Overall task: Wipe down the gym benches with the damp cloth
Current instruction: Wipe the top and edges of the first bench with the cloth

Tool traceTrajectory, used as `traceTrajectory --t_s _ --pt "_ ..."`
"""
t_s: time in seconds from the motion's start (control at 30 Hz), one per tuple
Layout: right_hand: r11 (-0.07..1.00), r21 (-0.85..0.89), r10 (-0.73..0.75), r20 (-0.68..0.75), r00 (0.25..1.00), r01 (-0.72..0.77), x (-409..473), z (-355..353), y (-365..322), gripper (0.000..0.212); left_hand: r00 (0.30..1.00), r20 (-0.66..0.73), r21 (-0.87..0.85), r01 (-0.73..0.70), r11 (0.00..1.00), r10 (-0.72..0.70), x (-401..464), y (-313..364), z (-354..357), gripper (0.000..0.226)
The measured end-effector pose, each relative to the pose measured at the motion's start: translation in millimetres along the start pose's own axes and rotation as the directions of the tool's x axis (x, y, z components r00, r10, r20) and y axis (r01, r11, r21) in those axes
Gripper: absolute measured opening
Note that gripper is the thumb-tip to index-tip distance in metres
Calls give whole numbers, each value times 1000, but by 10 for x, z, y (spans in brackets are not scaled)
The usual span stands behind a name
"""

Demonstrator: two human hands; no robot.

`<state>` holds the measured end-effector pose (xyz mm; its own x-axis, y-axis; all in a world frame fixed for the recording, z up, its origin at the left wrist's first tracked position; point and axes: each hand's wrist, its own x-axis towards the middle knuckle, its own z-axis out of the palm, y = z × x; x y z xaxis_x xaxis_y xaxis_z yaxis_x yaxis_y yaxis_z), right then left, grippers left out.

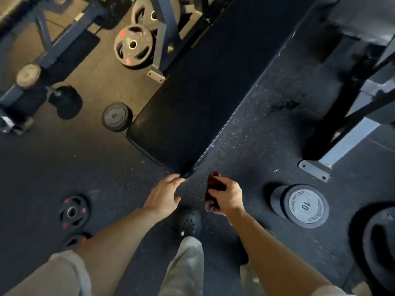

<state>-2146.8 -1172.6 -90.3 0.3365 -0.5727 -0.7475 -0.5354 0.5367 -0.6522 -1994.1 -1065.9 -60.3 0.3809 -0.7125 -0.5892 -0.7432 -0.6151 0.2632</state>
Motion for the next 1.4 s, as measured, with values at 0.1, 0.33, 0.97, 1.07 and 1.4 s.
traceTrajectory --t_s 0.1,0.33,0.97,1.07,1.4 --pt "997 71 6 73 997 -11 151 56 24 37 1000 -25 29 -16 999 17 191 -40 163 70" --pt "944 325 -46 -42 998 57 487 418 106 27 979 -60 244 -173 954 193 506 -464 246 77" --pt "940 202 -168 -430 887 276 657 1046 183 42 933 133 391 -360 847 336 707 -790 91 95" --pt "951 126 -198 -449 872 281 530 1188 226 35 937 120 394 -349 850 329 692 -780 148 98" --pt "944 163 -183 -463 867 286 535 986 223 41 942 101 399 -334 854 321 663 -764 141 97"
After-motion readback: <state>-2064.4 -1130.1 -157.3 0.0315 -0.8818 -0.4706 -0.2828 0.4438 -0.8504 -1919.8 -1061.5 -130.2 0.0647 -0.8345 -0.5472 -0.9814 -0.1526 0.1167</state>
